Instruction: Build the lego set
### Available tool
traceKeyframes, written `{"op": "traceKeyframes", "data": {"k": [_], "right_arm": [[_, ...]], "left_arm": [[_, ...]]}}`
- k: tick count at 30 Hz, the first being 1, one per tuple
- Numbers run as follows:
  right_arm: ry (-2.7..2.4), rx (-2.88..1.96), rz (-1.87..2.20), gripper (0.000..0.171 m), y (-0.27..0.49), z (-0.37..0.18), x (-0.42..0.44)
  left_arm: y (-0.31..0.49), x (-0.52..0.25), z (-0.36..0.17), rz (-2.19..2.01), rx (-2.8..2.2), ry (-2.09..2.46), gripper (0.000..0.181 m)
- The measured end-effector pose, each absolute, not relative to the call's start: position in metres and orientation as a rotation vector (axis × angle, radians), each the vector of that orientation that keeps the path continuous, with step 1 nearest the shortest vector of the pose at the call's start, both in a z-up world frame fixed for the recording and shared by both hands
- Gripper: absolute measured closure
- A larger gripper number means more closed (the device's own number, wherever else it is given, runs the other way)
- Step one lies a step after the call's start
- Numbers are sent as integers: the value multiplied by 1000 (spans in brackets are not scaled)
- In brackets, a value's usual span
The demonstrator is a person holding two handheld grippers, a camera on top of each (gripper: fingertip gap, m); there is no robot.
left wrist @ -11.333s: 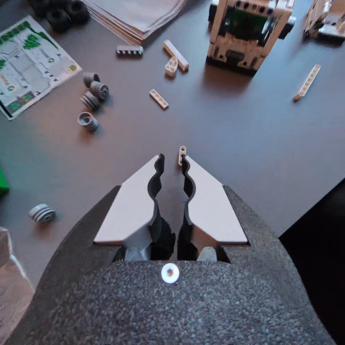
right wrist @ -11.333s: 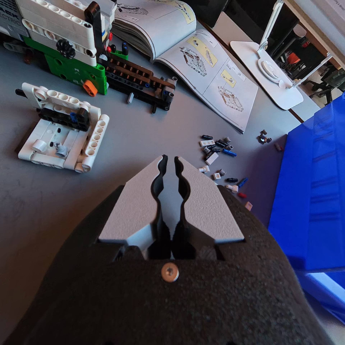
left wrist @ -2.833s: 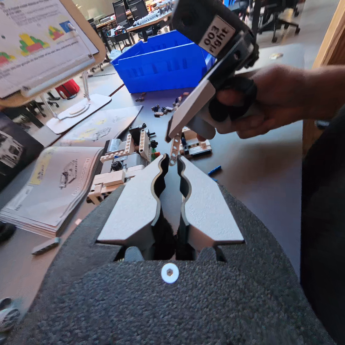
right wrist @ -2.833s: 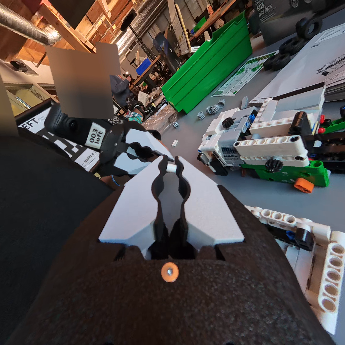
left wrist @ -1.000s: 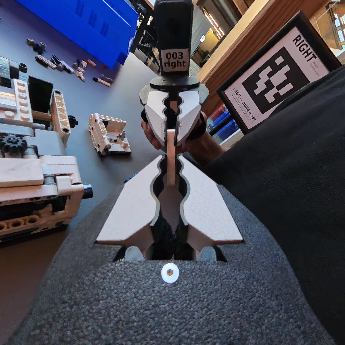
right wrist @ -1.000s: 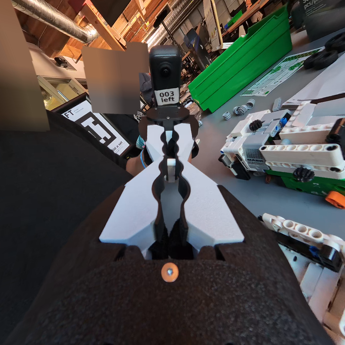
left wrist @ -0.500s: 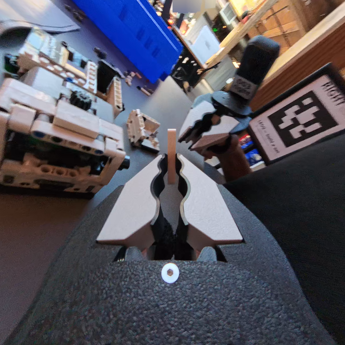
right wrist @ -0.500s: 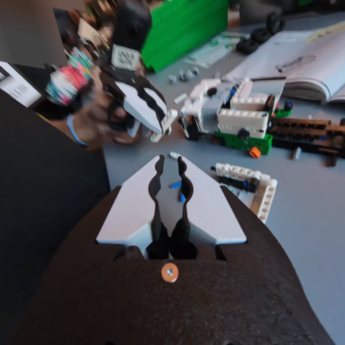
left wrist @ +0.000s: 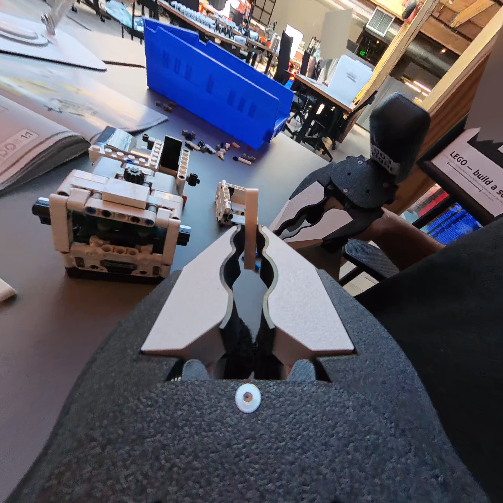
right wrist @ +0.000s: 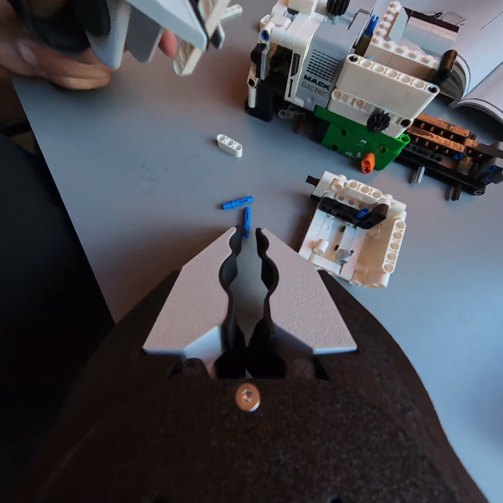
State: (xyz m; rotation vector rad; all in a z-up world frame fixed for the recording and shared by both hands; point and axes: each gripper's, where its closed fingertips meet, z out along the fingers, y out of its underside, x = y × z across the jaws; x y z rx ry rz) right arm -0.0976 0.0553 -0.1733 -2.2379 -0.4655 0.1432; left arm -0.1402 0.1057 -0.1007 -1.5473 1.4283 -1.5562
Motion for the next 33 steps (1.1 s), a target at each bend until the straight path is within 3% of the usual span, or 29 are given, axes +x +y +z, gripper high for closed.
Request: {"op": "traceKeyframes", "data": {"k": [15, 28, 33], "right_arm": [[-521, -2242, 131, 161, 56, -177, -101], [-433, -2264, 188, 167, 59, -177, -98], [-358, -2127, 244, 168, 64, -148, -106]], "left_arm": [[82, -147, -83, -1559, -1274, 1494, 174], [100, -143, -81, -1530, -1343, 1380, 174], [105, -145, -76, -1468, -1312, 1333, 174]]}}
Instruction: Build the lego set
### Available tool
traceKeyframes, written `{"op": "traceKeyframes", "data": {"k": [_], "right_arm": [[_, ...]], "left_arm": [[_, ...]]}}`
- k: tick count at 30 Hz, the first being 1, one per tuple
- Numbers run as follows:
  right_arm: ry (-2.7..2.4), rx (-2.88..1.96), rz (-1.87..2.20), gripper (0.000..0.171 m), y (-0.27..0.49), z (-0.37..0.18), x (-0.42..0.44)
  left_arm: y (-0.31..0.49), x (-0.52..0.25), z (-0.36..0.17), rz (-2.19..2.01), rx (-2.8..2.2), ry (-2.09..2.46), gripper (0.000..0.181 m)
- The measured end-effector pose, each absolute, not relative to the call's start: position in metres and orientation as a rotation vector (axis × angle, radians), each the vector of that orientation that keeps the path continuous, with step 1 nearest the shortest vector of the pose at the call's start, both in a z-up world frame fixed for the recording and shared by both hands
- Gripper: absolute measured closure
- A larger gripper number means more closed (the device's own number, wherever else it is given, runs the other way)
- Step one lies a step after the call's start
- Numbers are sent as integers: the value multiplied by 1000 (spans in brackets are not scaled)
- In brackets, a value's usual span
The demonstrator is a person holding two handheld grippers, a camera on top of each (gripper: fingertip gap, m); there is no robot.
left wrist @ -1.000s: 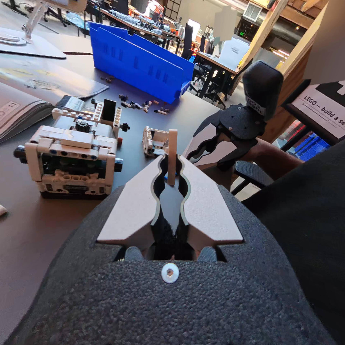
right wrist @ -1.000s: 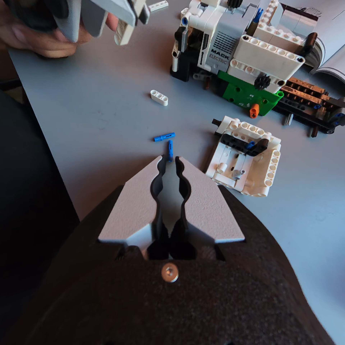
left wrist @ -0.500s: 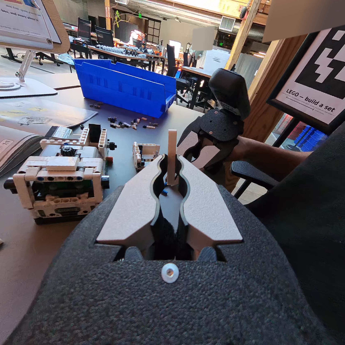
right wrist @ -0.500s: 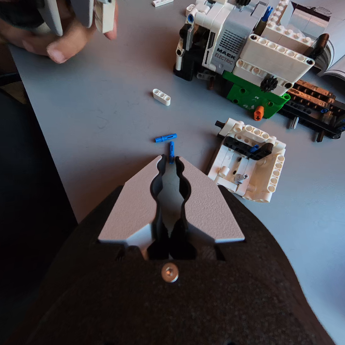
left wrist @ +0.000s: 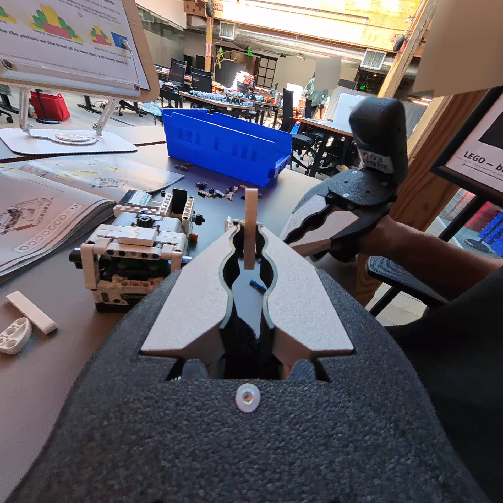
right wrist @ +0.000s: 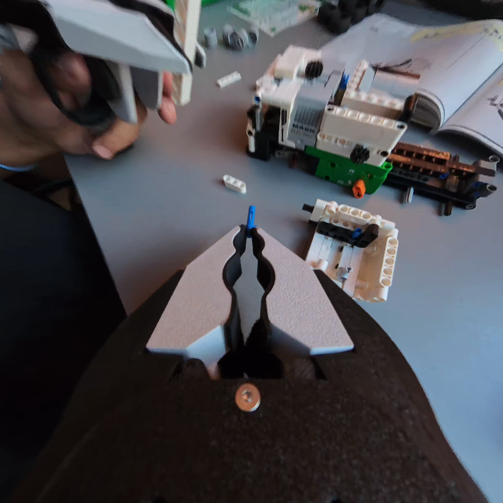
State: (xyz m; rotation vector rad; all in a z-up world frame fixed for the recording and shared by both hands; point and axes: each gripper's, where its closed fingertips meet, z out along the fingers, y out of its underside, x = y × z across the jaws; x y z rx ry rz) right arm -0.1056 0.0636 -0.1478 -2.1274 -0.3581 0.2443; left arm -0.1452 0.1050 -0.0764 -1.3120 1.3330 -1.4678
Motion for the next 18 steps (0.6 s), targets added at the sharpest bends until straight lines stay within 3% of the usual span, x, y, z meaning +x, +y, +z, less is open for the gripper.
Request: {"op": "traceKeyframes", "data": {"k": [7, 18], "right_arm": [[-315, -1941, 483, 168, 66, -108, -134], [-414, -1723, 429, 168, 82, -85, -137]], "left_arm": [[113, -145, -77, -1330, -1290, 1307, 174], [130, -145, -77, -1376, -1373, 1233, 174]]}}
